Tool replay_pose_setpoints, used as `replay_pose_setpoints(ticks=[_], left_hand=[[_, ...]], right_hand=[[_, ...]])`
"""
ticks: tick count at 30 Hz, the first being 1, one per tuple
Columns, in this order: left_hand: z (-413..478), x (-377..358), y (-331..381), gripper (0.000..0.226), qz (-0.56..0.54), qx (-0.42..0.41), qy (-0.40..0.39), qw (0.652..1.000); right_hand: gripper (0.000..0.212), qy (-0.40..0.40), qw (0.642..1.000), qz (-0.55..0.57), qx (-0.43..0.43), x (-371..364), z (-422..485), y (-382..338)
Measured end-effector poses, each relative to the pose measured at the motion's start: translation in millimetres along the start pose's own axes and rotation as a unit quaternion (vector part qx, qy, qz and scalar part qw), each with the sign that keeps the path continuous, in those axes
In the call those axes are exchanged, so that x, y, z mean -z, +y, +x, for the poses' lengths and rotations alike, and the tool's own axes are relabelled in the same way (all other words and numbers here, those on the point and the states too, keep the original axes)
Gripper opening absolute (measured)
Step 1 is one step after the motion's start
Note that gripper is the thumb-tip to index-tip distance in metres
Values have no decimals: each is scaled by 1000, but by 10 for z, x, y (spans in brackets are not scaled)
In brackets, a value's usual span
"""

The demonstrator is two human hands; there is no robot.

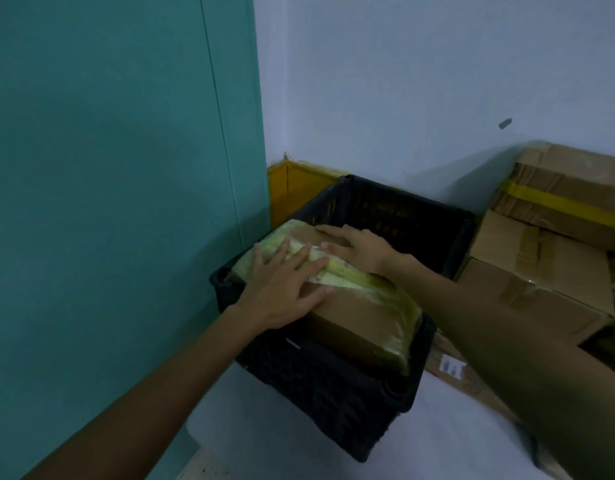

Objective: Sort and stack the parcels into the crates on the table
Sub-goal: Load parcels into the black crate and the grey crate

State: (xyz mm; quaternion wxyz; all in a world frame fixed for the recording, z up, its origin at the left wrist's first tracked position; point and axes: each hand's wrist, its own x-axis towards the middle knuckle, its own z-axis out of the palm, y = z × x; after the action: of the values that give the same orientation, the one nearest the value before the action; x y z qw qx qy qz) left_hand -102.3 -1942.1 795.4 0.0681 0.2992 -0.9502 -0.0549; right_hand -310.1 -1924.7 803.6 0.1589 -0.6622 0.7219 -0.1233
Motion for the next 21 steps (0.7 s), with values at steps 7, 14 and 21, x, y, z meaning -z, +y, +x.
replay_pose_setpoints(ticks=[7, 14, 21], left_hand=[[166, -124, -90, 72, -6, 27, -194, 981], [231, -94, -31, 84, 15, 21, -211, 977], [263, -68, -16, 82, 17, 31, -198, 980]], right_hand=[[63, -58, 998, -21, -3, -339, 120, 144], [56, -46, 999, -6, 12, -357, -12, 112], [55, -13, 1000, 3, -3, -436, 23, 167]])
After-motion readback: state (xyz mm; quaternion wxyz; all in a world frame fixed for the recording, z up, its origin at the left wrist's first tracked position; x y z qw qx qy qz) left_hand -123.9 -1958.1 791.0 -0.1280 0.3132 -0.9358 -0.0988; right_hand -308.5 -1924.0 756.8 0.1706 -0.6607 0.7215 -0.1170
